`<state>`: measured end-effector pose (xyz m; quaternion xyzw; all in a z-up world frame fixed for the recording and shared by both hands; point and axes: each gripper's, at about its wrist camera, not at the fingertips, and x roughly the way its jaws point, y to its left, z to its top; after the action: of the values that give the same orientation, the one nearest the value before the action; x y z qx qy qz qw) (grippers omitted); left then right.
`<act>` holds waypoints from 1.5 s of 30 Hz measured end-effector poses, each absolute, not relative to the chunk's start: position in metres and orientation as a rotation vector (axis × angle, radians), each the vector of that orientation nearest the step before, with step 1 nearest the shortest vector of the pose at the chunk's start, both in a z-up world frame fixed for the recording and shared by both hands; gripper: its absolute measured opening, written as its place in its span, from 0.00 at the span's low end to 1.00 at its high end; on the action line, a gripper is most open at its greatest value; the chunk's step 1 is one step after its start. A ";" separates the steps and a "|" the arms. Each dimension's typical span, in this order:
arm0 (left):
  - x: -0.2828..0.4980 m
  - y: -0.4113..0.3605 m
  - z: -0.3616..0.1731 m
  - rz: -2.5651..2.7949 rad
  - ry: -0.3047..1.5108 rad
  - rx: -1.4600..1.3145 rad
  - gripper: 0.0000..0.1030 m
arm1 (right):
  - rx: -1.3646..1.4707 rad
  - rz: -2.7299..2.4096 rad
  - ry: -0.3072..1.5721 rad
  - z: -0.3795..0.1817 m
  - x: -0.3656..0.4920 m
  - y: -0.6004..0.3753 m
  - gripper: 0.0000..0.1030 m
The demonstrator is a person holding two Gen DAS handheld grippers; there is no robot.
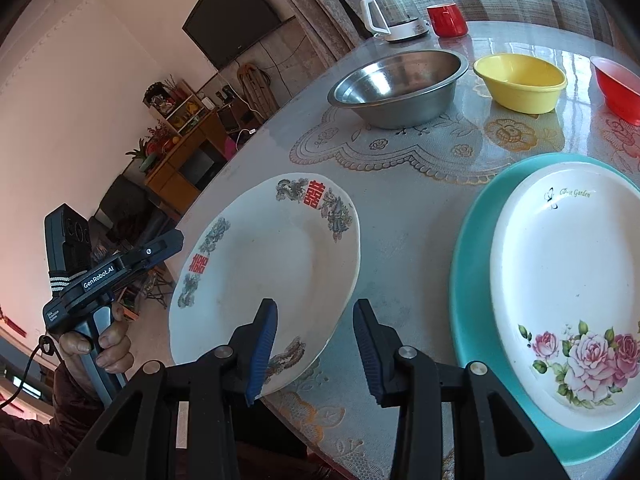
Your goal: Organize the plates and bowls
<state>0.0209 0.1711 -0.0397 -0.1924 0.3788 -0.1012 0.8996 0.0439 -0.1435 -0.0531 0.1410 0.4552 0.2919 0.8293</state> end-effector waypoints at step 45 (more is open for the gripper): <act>0.029 0.098 -0.036 -0.271 0.735 -0.160 0.29 | 0.138 0.524 0.850 -0.044 0.039 -0.140 0.28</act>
<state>0.0288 0.0983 -0.0360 -0.0779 0.3579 -0.1322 0.9211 0.0395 -0.1405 -0.0438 0.0662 0.4072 0.2511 0.8757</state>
